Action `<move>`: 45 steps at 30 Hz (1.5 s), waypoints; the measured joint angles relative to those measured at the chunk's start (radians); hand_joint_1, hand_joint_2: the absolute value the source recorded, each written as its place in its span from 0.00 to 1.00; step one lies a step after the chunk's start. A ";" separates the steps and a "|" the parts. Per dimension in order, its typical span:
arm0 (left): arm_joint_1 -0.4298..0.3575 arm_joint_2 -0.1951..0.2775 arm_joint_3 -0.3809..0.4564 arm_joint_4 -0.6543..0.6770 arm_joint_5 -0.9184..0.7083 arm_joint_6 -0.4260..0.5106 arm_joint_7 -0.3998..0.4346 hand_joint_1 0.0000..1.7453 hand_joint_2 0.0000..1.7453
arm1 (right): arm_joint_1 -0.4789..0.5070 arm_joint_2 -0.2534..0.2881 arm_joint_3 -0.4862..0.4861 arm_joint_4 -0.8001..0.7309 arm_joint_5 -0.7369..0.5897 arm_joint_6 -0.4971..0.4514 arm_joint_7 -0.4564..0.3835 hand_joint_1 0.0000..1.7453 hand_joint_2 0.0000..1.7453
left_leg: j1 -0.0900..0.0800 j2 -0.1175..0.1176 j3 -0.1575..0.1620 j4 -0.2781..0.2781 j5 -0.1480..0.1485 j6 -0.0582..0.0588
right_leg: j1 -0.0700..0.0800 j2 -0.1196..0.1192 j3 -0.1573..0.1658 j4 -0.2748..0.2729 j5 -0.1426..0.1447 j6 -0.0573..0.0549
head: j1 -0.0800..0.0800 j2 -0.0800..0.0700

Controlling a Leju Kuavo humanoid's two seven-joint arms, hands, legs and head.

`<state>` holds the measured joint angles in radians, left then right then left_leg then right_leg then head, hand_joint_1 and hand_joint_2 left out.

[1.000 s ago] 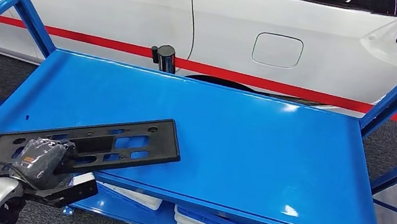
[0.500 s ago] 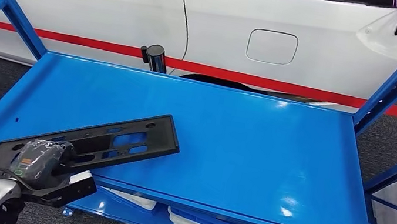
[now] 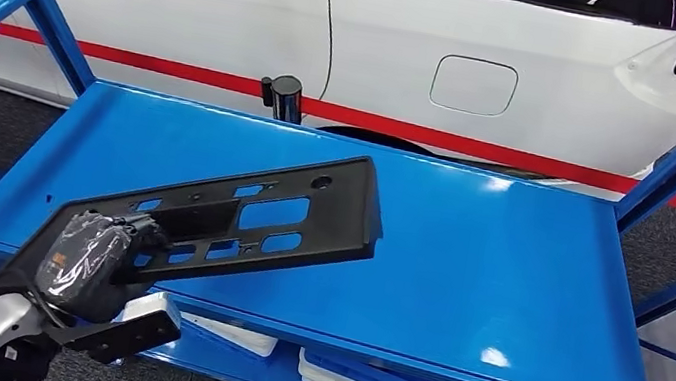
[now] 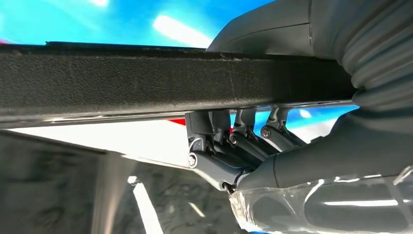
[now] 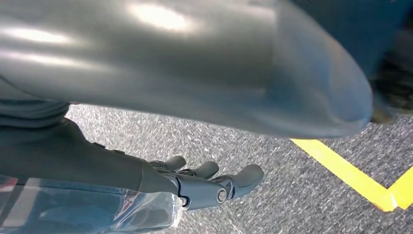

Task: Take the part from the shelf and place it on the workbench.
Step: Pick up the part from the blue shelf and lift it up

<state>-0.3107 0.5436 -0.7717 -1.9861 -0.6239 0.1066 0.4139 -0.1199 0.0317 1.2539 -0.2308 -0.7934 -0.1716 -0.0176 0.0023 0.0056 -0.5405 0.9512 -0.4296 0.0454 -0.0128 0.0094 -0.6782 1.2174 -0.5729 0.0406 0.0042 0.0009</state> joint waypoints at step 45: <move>0.179 -0.342 -0.091 -0.075 0.852 0.157 -0.739 1.00 1.00 | 0.000 0.018 -0.003 0.000 -0.022 -0.049 -0.023 0.00 0.00 | 0.005 -0.005 -0.070 0.174 -0.103 -0.046 | -0.005 0.002 0.115 -0.232 0.112 -0.029 | -0.005 0.000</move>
<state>-0.1322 0.2021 -0.8627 -2.0615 0.2276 0.2634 -0.3252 -0.1196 0.0501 1.2510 -0.2308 -0.8156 -0.2208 -0.0407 0.0077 0.0003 -0.6107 1.1252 -0.5330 -0.0003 -0.0183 0.0116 -0.5628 0.9859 -0.4609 0.0118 -0.0008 0.0008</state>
